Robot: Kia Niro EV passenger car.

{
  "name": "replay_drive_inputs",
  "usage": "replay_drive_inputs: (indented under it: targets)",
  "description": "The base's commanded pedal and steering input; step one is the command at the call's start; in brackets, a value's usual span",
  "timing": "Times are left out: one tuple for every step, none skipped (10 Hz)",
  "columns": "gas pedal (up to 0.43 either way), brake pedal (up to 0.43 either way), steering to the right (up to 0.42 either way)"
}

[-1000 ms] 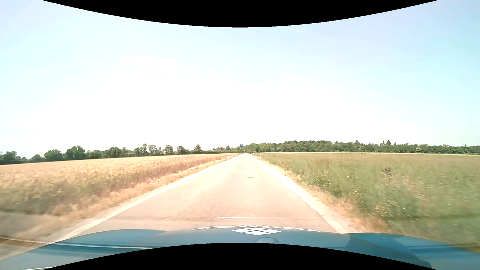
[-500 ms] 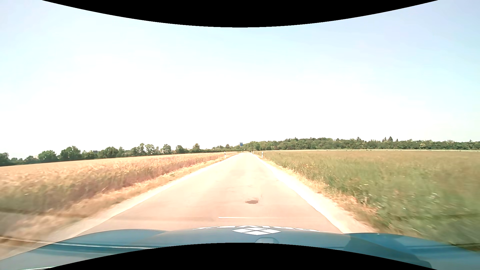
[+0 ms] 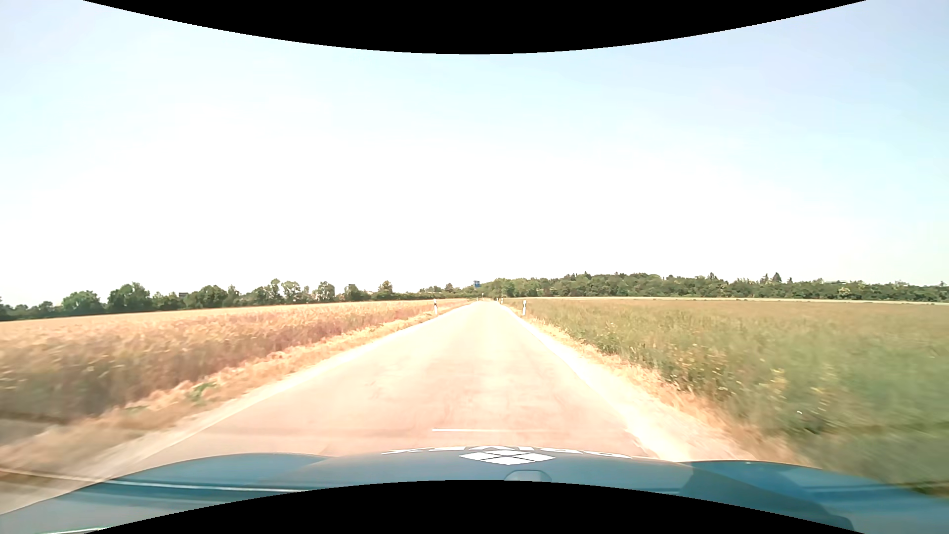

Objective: Follow the waypoints while adhering to traffic rules and regulations

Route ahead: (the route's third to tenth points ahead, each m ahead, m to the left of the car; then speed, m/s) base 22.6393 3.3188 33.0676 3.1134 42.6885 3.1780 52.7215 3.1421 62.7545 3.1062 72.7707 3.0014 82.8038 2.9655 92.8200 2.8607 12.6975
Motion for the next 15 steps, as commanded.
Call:
replay_drive_inputs:
  targets:
    - [0.169, 0.000, -0.005]
    - [0.169, 0.000, -0.005]
    - [0.169, 0.000, -0.005]
    - [0.169, 0.000, -0.004]
    - [0.169, 0.000, -0.004]
    - [0.169, 0.000, -0.003]
    - [0.169, 0.000, -0.003]
    - [0.169, 0.000, -0.003]
    - [0.169, 0.000, -0.003]
    - [0.169, 0.000, -0.003]
    - [0.169, 0.000, -0.003]
    - [0.169, 0.000, -0.002]
    - [0.169, 0.000, 0.000]
    - [0.169, 0.000, 0.000]
    - [0.169, 0.000, 0.000]
